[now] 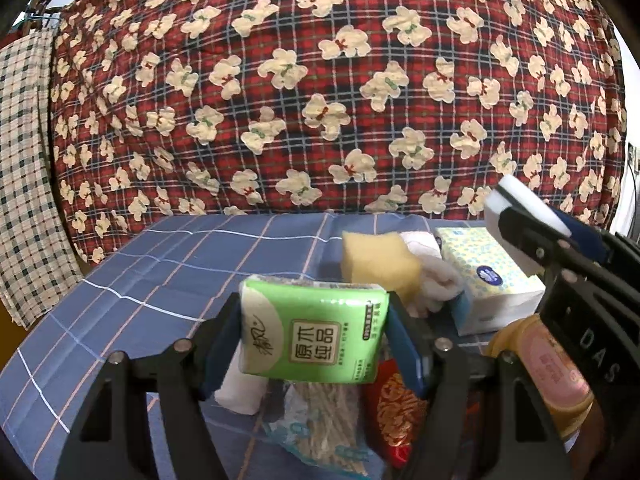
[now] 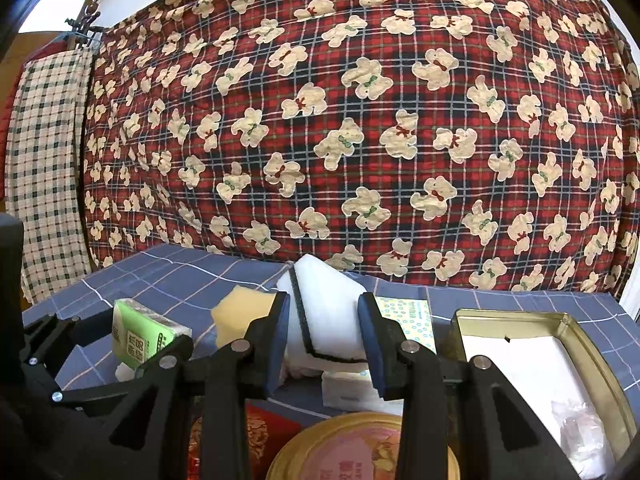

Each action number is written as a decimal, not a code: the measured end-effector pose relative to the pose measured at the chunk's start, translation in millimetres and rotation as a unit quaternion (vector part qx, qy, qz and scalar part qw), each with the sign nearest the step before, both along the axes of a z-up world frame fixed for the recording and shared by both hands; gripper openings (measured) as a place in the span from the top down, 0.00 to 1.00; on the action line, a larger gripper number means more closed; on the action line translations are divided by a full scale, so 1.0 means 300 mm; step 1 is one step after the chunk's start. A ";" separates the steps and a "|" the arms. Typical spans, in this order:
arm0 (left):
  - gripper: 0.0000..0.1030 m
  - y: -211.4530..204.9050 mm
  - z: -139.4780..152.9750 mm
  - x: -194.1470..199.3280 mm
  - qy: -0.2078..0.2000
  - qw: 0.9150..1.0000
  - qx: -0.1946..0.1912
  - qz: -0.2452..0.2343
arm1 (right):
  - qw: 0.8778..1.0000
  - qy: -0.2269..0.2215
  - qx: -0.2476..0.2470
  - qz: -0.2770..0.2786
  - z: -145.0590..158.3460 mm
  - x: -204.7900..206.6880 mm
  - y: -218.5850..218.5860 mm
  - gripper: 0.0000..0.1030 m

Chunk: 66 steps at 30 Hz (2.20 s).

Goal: Organize soft objects
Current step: 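Carry the green tissue pack and white foam block with both tools over the tray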

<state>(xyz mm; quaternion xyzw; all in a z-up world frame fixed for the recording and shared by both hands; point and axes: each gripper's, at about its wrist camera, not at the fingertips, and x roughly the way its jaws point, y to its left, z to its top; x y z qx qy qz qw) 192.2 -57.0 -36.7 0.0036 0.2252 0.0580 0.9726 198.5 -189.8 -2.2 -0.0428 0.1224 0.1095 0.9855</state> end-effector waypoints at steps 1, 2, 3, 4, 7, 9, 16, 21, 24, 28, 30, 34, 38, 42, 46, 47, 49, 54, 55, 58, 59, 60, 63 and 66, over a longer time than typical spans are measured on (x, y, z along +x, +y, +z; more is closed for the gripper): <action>0.33 -0.001 -0.001 0.001 0.002 1.000 -0.001 -0.002 | 1.000 -0.001 0.001 -0.003 0.002 -0.001 -0.005 0.64; 0.33 -0.002 -0.002 0.002 0.005 1.000 -0.003 -0.004 | 1.000 -0.002 0.002 -0.004 0.004 -0.003 -0.007 0.64; 0.33 -0.002 -0.004 0.003 0.007 1.000 -0.006 -0.005 | 1.000 -0.005 0.004 -0.005 0.008 -0.006 -0.011 0.64; 0.33 -0.003 -0.004 0.005 0.009 1.000 -0.007 -0.007 | 1.000 -0.005 0.005 -0.005 0.009 -0.006 -0.013 0.64; 0.33 -0.005 -0.006 0.010 0.013 1.000 -0.008 -0.009 | 1.000 -0.003 0.004 -0.005 0.008 -0.007 -0.015 0.64; 0.33 -0.005 -0.006 0.012 0.016 1.000 -0.009 -0.009 | 1.000 -0.003 0.004 -0.006 0.011 -0.009 -0.019 0.64; 0.33 -0.007 0.013 0.011 0.014 1.000 -0.009 -0.014 | 1.000 -0.012 0.010 -0.012 0.015 -0.011 -0.033 0.64; 0.33 -0.024 0.049 0.001 0.007 1.000 -0.008 -0.024 | 0.999 -0.045 0.007 -0.021 0.033 -0.045 -0.036 0.64; 0.33 -0.039 0.067 -0.001 0.005 0.999 -0.011 -0.033 | 0.996 -0.077 0.002 -0.032 0.050 -0.079 -0.036 0.64; 0.33 -0.063 0.082 0.001 0.008 0.999 -0.014 -0.048 | 0.994 -0.100 -0.005 -0.050 0.064 -0.099 -0.044 0.64; 0.33 -0.077 0.088 0.003 0.008 0.998 -0.018 -0.055 | 0.993 -0.104 -0.011 -0.060 0.066 -0.101 -0.048 0.64; 0.33 -0.108 0.100 -0.001 0.004 0.997 -0.020 -0.071 | 0.990 -0.117 -0.017 -0.081 0.073 -0.116 -0.062 0.64; 0.33 -0.131 0.112 0.007 0.002 0.996 -0.026 -0.085 | 0.987 -0.125 -0.016 -0.099 0.084 -0.123 -0.089 0.64; 0.33 -0.156 0.122 0.013 0.003 0.995 -0.028 -0.097 | 0.983 -0.129 -0.020 -0.129 0.095 -0.123 -0.116 0.63; 0.33 -0.189 0.132 0.024 0.009 0.993 -0.031 -0.115 | 0.979 -0.117 -0.006 -0.168 0.103 -0.114 -0.182 0.64; 0.33 -0.199 0.135 0.026 0.011 0.992 -0.031 -0.119 | 0.977 -0.113 -0.003 -0.179 0.104 -0.111 -0.200 0.64; 0.33 -0.223 0.143 0.031 0.012 0.991 -0.030 -0.129 | 0.976 -0.102 0.006 -0.195 0.105 -0.101 -0.234 0.64; 0.33 -0.290 0.157 0.055 0.026 0.987 -0.034 -0.156 | 0.972 -0.081 0.013 -0.219 0.105 -0.081 -0.281 0.64; 0.33 -0.301 0.158 0.060 0.029 0.986 -0.035 -0.160 | 0.971 -0.081 0.013 -0.223 0.105 -0.082 -0.285 0.64; 0.33 -0.334 0.158 0.079 0.042 0.984 -0.039 -0.171 | 0.969 -0.083 0.016 -0.233 0.109 -0.089 -0.309 0.63; 0.33 -0.343 0.157 0.083 0.045 0.983 -0.039 -0.174 | 0.969 -0.079 0.025 -0.231 0.109 -0.088 -0.326 0.63; 0.33 -0.357 0.154 0.087 0.048 0.982 -0.037 -0.177 | 0.969 -0.076 0.031 -0.234 0.109 -0.087 -0.338 0.63; 0.33 -0.389 0.149 0.097 0.056 0.981 -0.030 -0.184 | 0.966 -0.079 0.040 -0.244 0.118 -0.095 -0.370 0.63; 0.33 -0.417 0.148 0.108 0.066 0.978 -0.029 -0.194 | 0.961 -0.076 0.047 -0.261 0.121 -0.100 -0.413 0.63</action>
